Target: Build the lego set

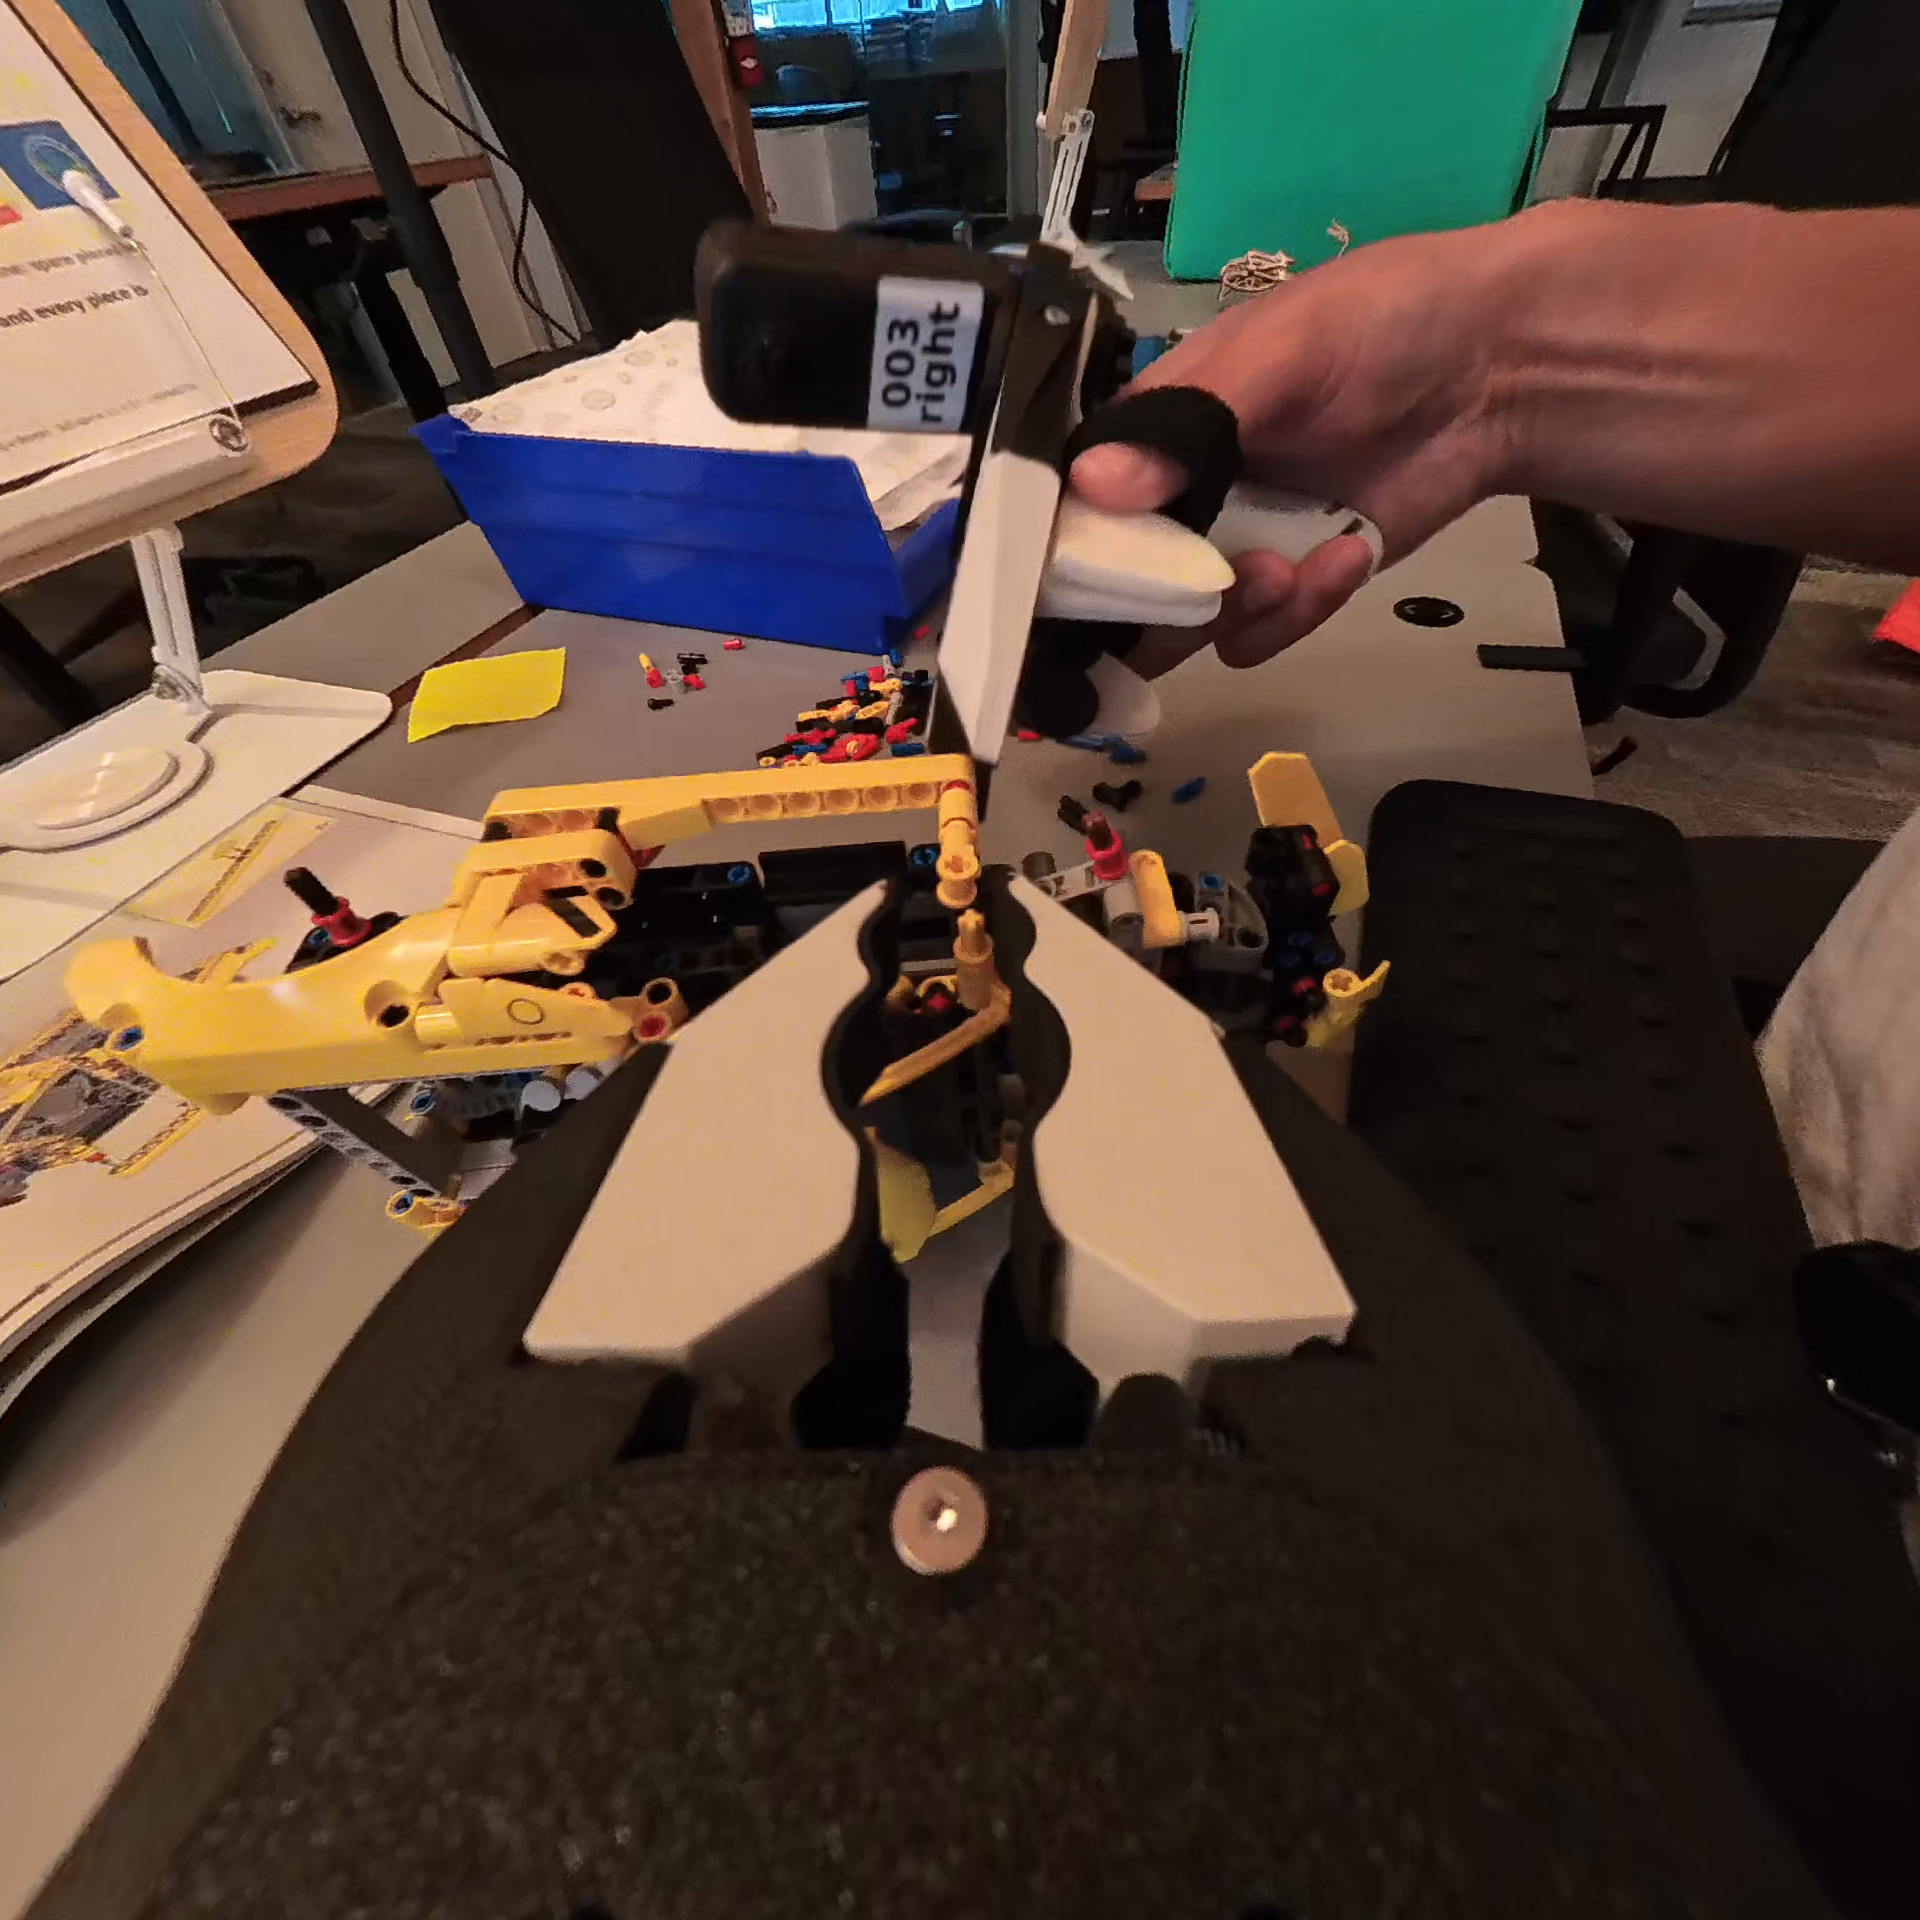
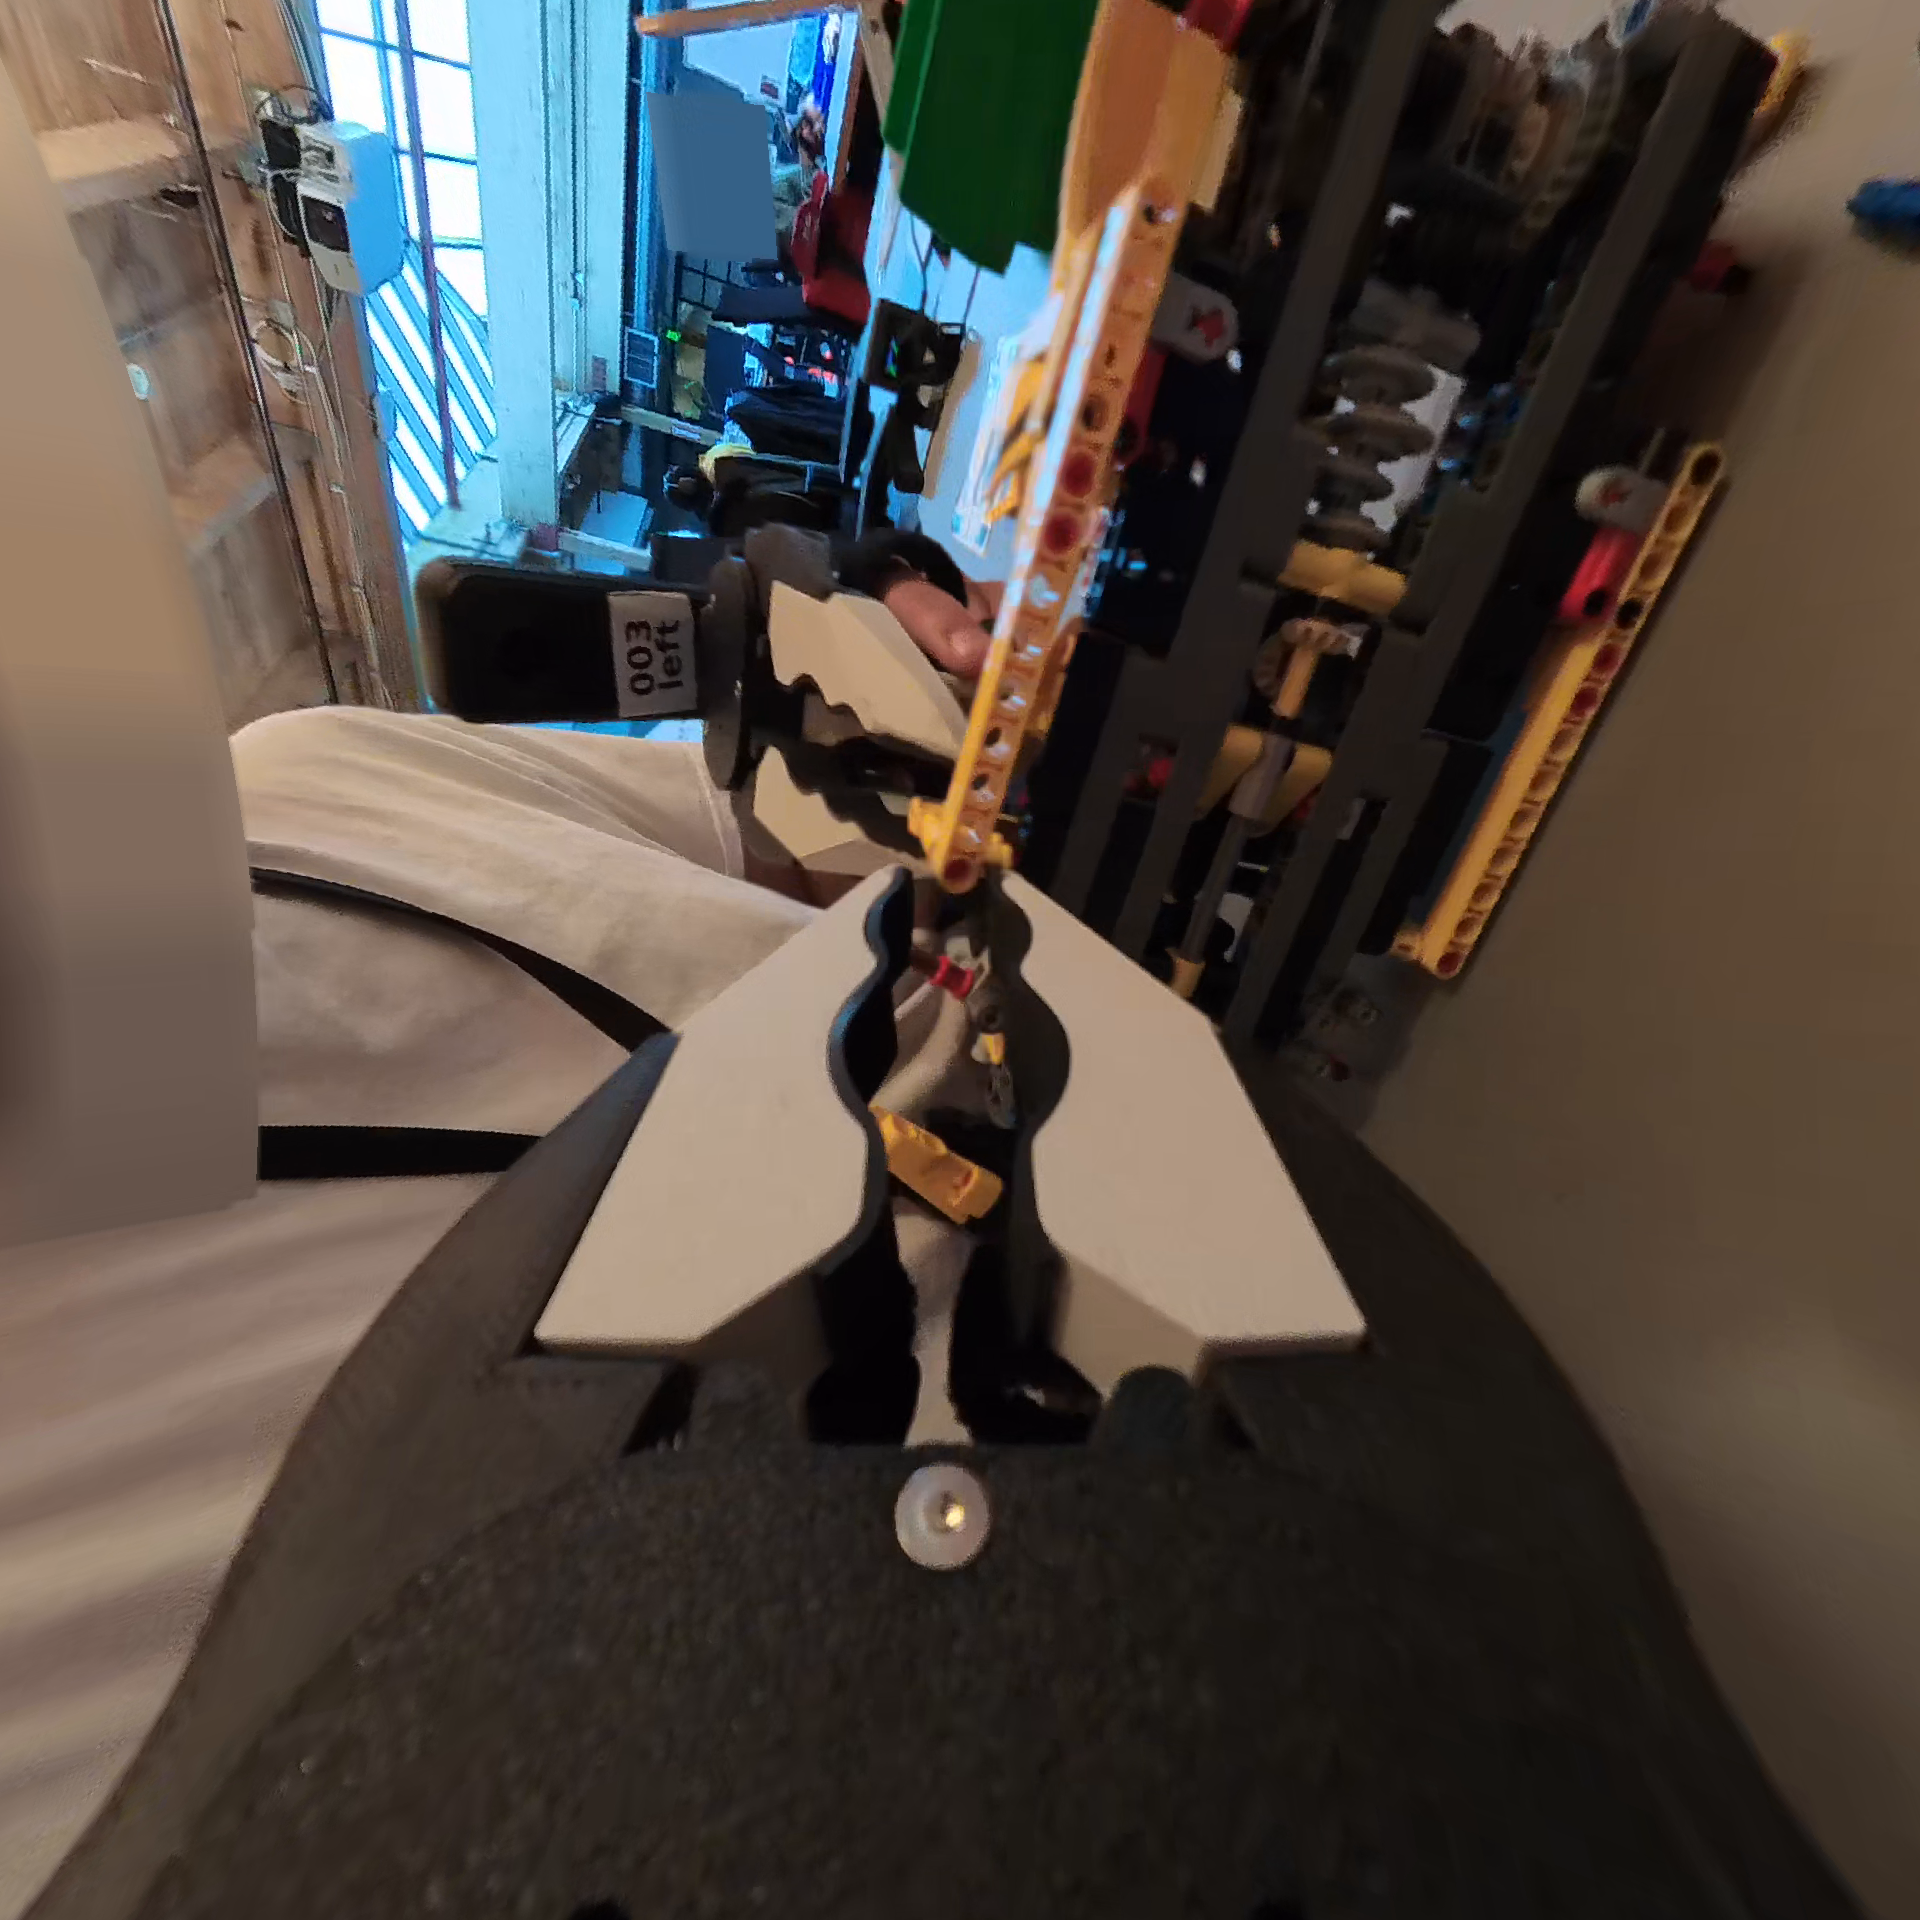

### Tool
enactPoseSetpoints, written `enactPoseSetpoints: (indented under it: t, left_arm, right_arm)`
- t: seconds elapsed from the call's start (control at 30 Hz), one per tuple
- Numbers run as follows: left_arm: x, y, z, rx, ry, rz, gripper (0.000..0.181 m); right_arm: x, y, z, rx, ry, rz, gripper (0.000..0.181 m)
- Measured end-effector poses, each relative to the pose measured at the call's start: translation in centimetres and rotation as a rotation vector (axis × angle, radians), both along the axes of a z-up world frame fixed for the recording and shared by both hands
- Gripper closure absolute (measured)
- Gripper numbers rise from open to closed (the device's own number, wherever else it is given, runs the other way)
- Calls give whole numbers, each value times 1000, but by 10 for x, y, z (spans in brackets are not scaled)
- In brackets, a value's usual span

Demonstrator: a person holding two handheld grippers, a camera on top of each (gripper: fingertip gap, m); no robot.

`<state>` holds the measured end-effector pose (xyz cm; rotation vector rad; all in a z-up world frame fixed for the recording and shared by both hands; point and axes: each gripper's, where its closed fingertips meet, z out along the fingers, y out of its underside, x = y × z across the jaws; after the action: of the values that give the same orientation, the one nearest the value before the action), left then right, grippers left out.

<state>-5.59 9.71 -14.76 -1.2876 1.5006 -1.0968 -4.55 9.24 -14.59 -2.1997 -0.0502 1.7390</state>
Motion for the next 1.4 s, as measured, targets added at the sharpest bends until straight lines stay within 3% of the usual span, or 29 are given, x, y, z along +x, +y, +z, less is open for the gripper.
enactPoseSetpoints:
  t: [0.33,0.6,0.73,1.1,1.27,1.33,1.4]
  left_arm:
    - [4,-3,1,27,-3,-11,175]
    - [7,-5,1,-168,33,-77,176]
    - [7,-8,1,-175,48,-125,176]
    - [6,-8,0,116,110,-198,176]
    - [5,-8,1,13,92,-224,170]
    - [1,1,11,-46,49,-205,158]
    - [-6,21,25,-102,-2,-160,157]
  right_arm:
    - [1,3,0,-20,32,-41,175]
    - [3,1,-1,-24,26,-23,176]
    - [2,0,-1,-22,14,2,176]
    - [0,-2,-2,-72,43,16,176]
    - [2,-1,-2,-54,29,15,174]
    - [2,-3,-1,-62,25,32,156]
    - [9,0,4,-54,48,23,152]
